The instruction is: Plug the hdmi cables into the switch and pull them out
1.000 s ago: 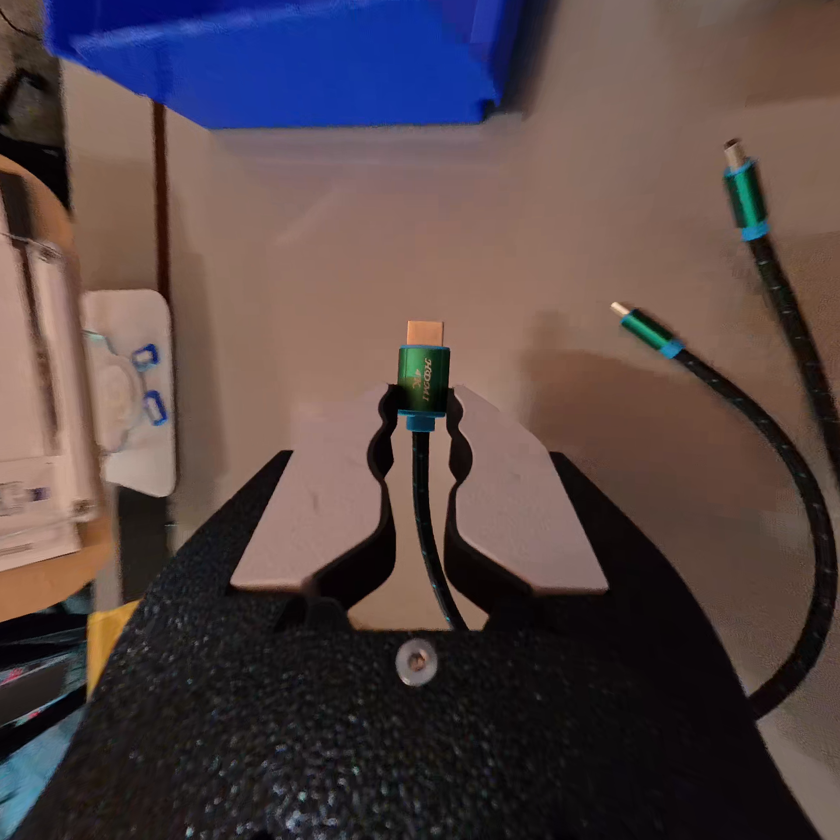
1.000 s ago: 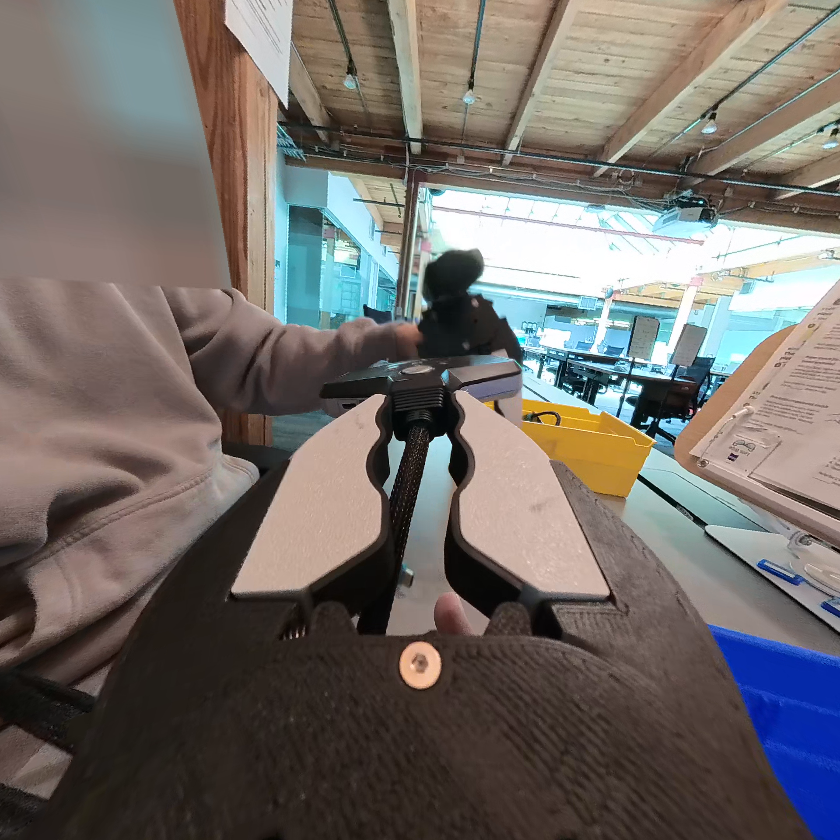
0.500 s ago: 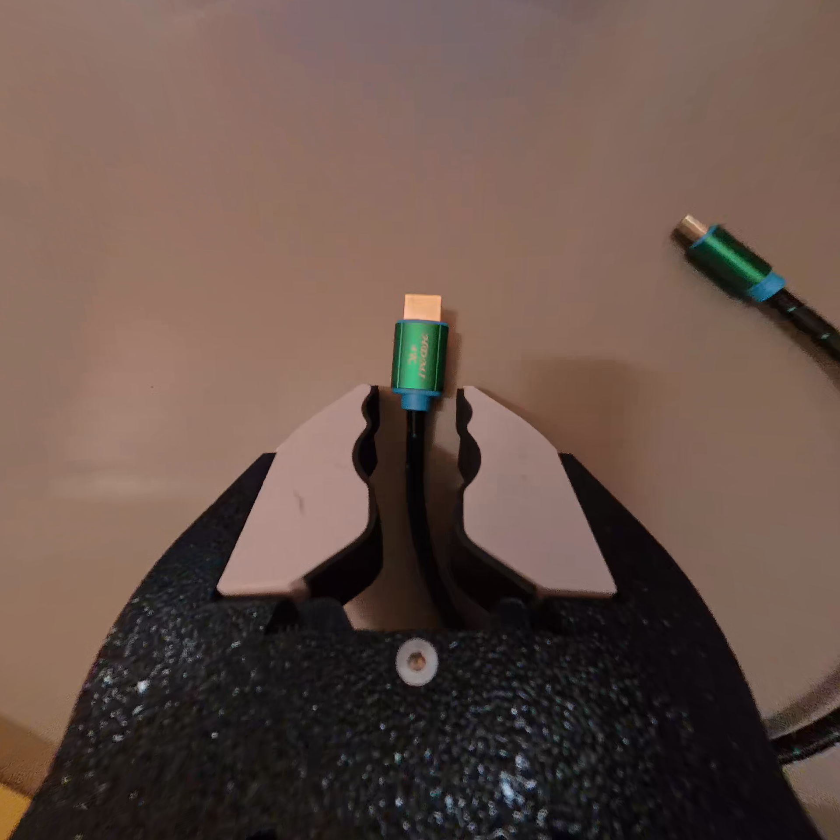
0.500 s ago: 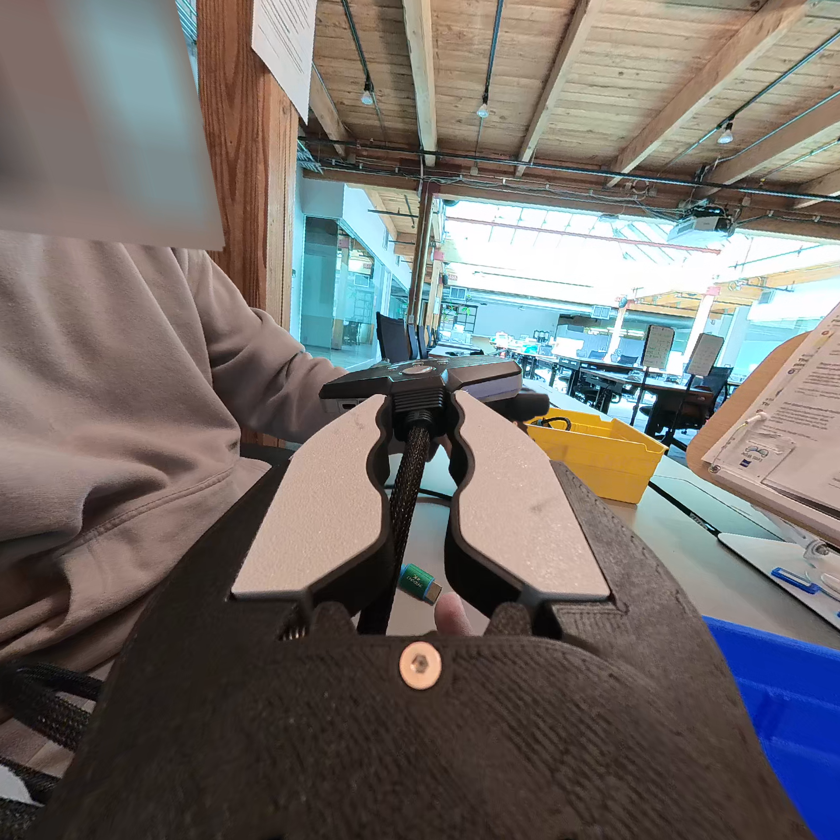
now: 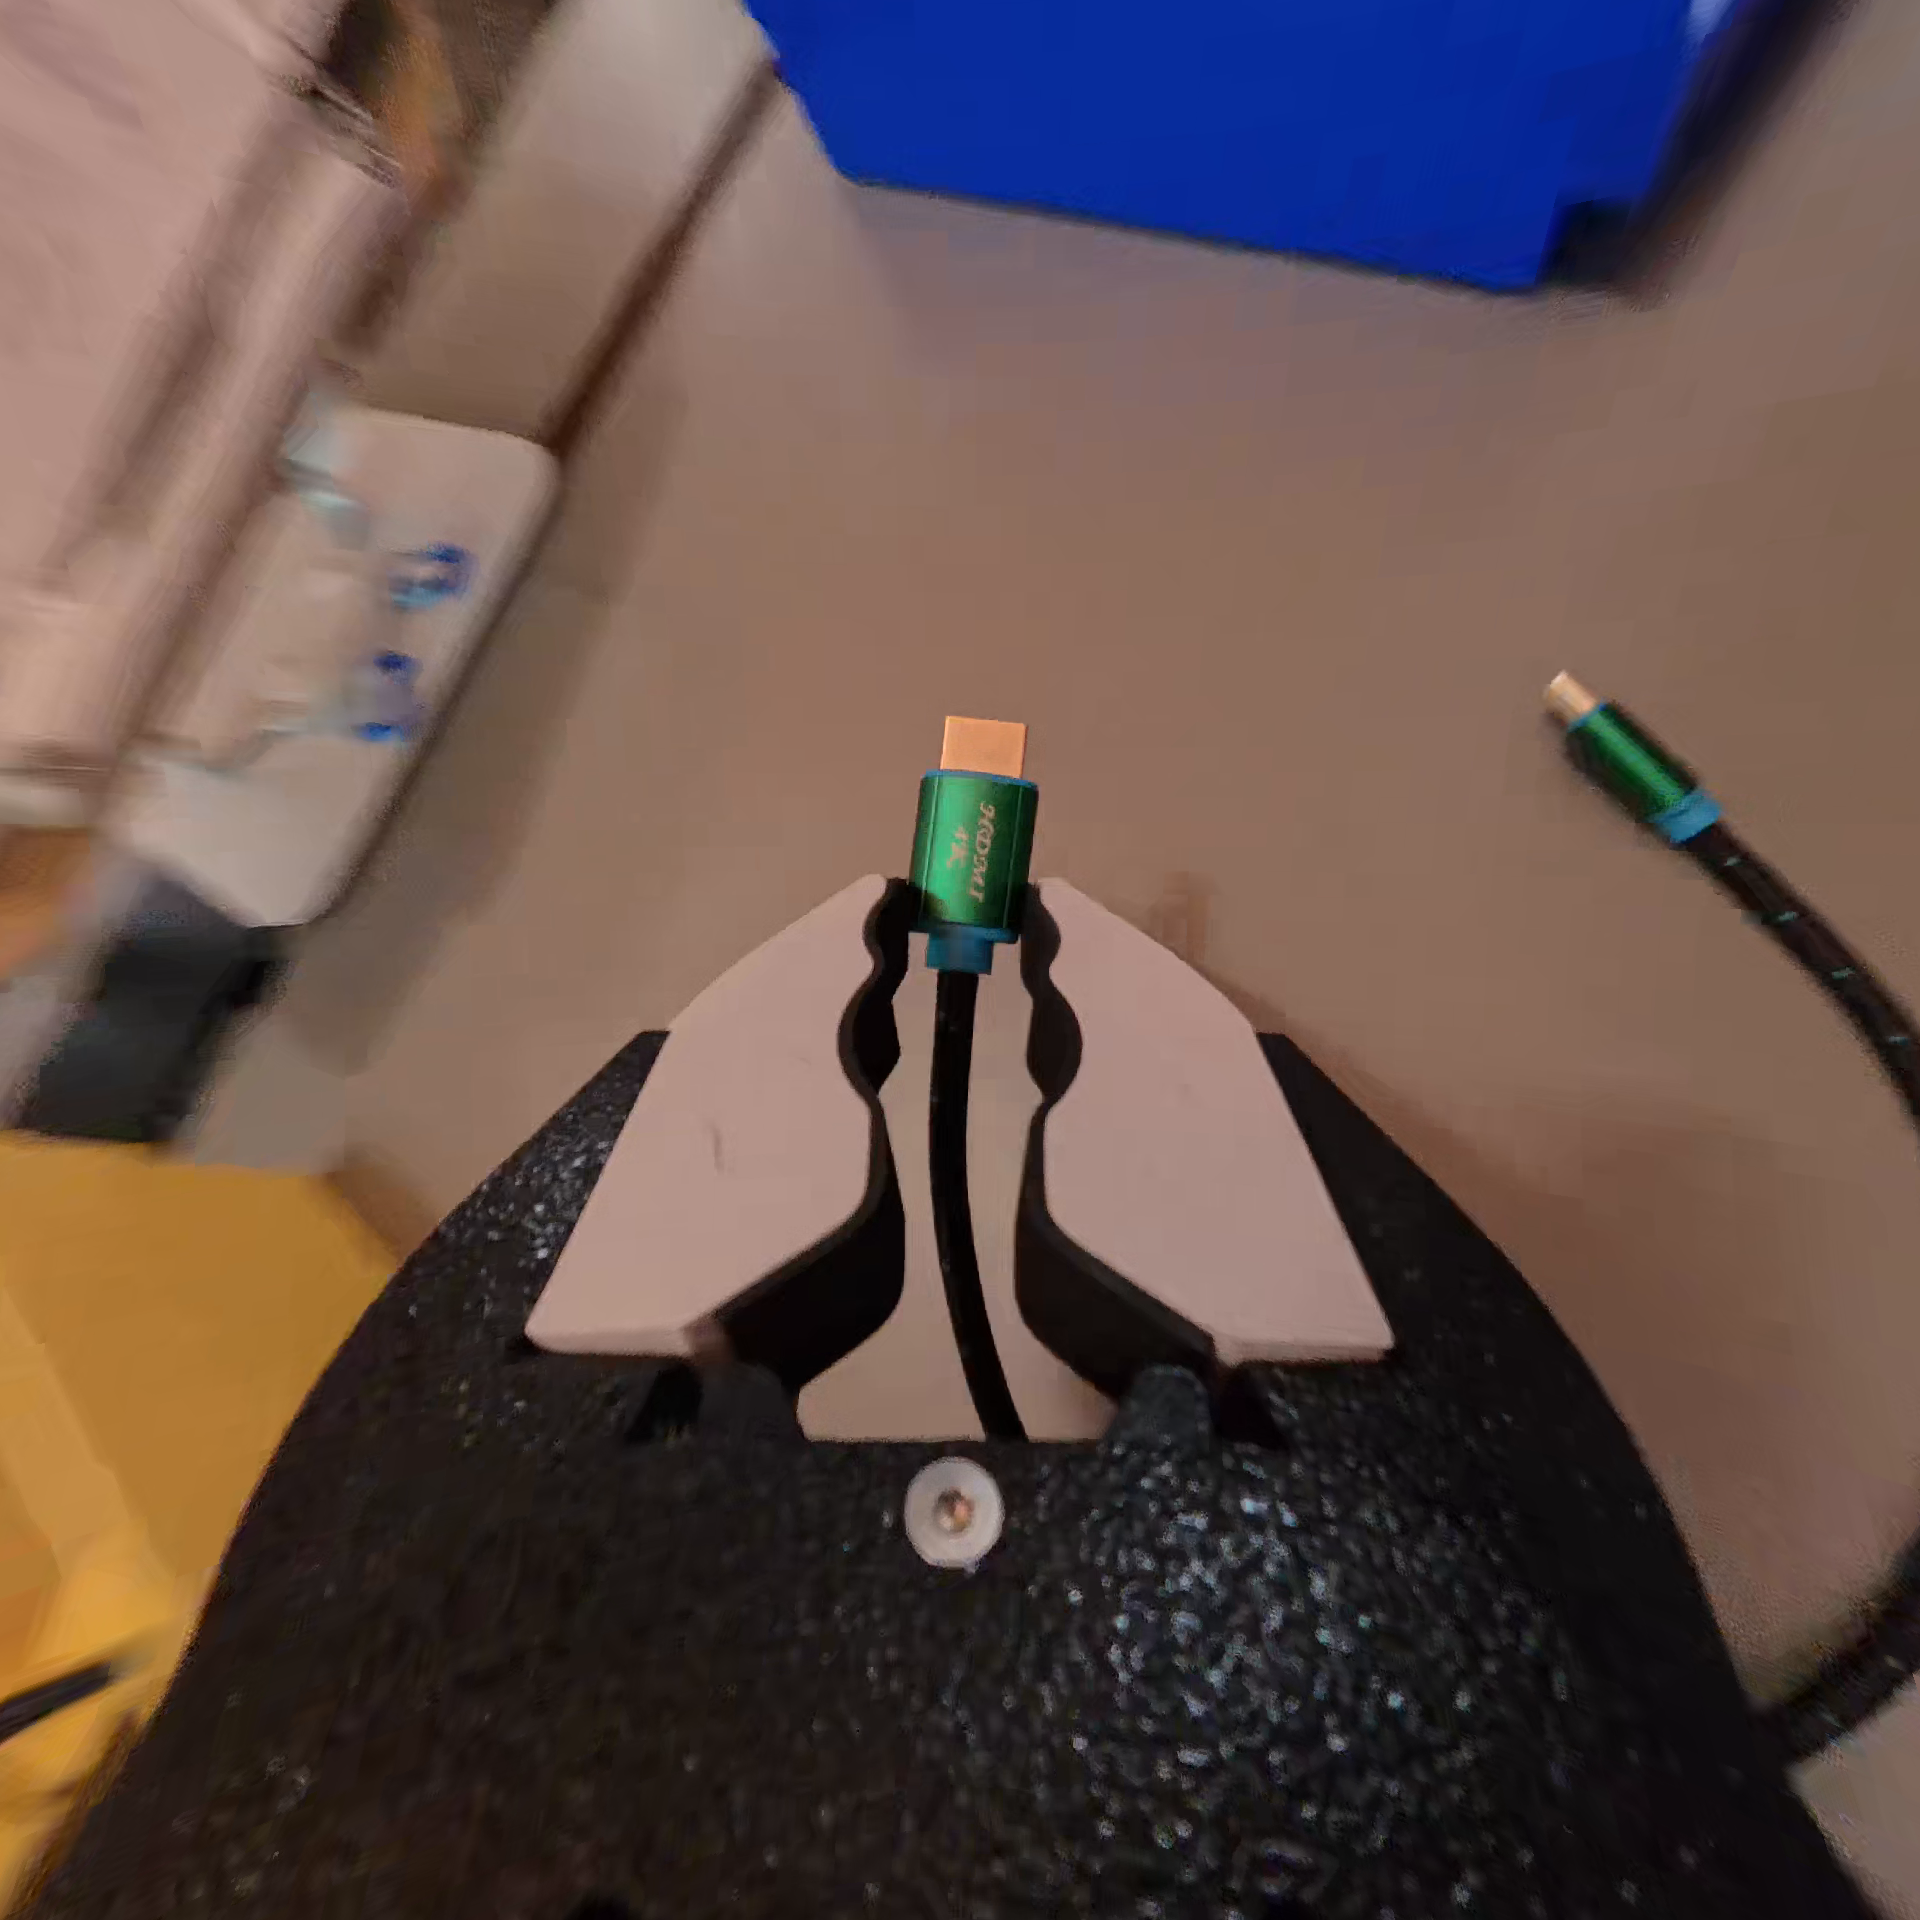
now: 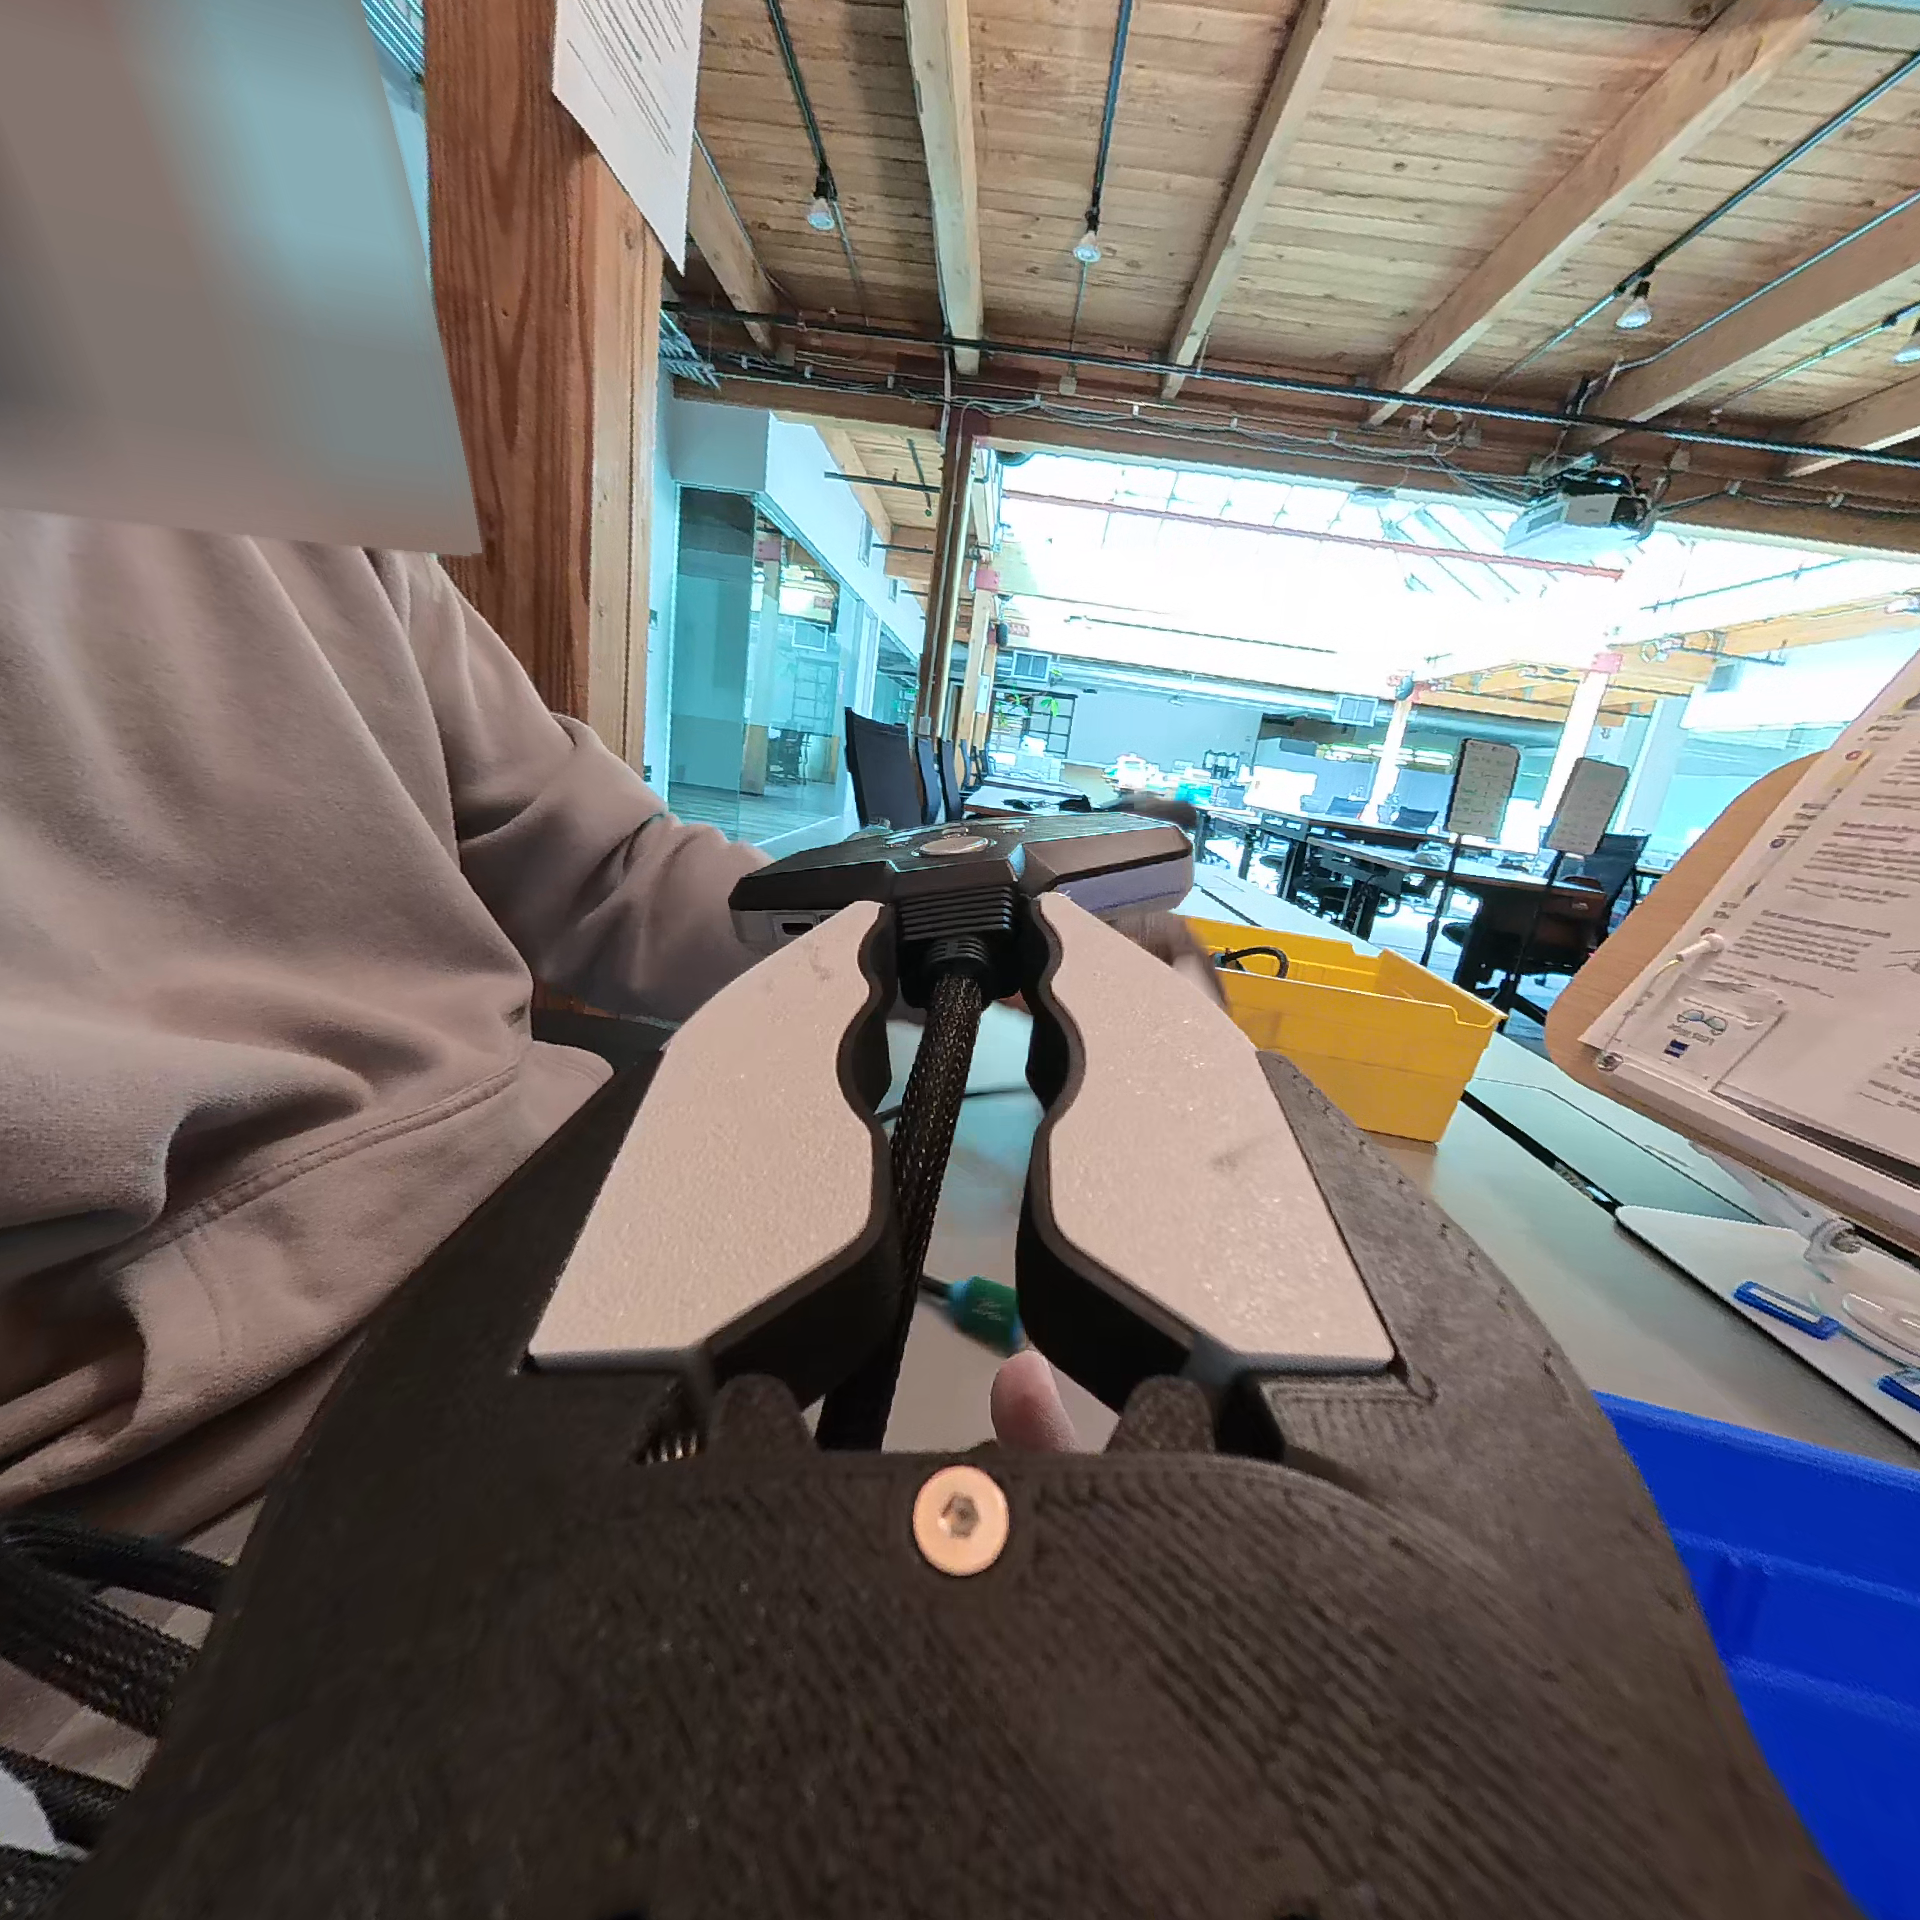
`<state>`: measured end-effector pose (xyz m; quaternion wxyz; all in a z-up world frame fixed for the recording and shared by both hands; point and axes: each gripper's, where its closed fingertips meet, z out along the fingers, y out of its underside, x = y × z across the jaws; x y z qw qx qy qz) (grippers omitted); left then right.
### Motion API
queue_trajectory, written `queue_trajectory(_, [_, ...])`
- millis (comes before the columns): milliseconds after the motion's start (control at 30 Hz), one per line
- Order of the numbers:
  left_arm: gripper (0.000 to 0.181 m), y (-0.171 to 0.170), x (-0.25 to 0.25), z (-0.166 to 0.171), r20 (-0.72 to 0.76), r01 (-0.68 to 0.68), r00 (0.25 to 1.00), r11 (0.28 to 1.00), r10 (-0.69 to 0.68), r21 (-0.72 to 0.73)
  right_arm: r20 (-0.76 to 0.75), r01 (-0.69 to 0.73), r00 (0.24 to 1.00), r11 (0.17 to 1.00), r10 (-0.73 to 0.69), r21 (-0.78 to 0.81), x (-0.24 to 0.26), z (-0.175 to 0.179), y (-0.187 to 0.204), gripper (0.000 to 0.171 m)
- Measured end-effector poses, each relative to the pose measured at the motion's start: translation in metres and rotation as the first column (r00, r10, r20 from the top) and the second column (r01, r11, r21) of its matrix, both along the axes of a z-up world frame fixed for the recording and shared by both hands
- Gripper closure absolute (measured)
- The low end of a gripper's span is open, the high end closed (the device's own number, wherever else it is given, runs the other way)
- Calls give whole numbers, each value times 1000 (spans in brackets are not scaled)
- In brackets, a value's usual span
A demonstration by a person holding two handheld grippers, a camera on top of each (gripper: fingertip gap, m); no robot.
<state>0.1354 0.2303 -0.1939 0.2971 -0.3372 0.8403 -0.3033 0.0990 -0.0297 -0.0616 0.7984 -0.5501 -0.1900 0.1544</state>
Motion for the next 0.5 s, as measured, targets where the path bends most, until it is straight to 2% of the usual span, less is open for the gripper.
queue_trajectory(33, [160, 11, 1, 25, 53, -29, 998, 999, 27, 31, -1, 1, 1000, 1000, -1, 3, 0, 0, -1, 149])
queue_trajectory(167, [160, 34, -16, 132, 208, -61, 977, 994, 41, 94, -3, 7, 1000, 1000, -7, 6, 2, 0, -1, 149])
queue_trajectory(300, [160, 28, -47, 216, 267, -39, 964, 990, 1, 134, -2, 12, 1000, 1000, -12, 4, 2, 0, 1, 149])
queue_trajectory(400, [160, -2, -73, 262, 253, 75, 964, 997, -77, 16, -8, 20, 1000, 1000, -20, 2, 4, -1, 2, 149])
queue_trajectory(500, [160, -36, -92, 274, 169, 167, 974, 984, -153, -69, -11, 26, 1000, 1000, -26, 2, 5, -2, 2, 149])
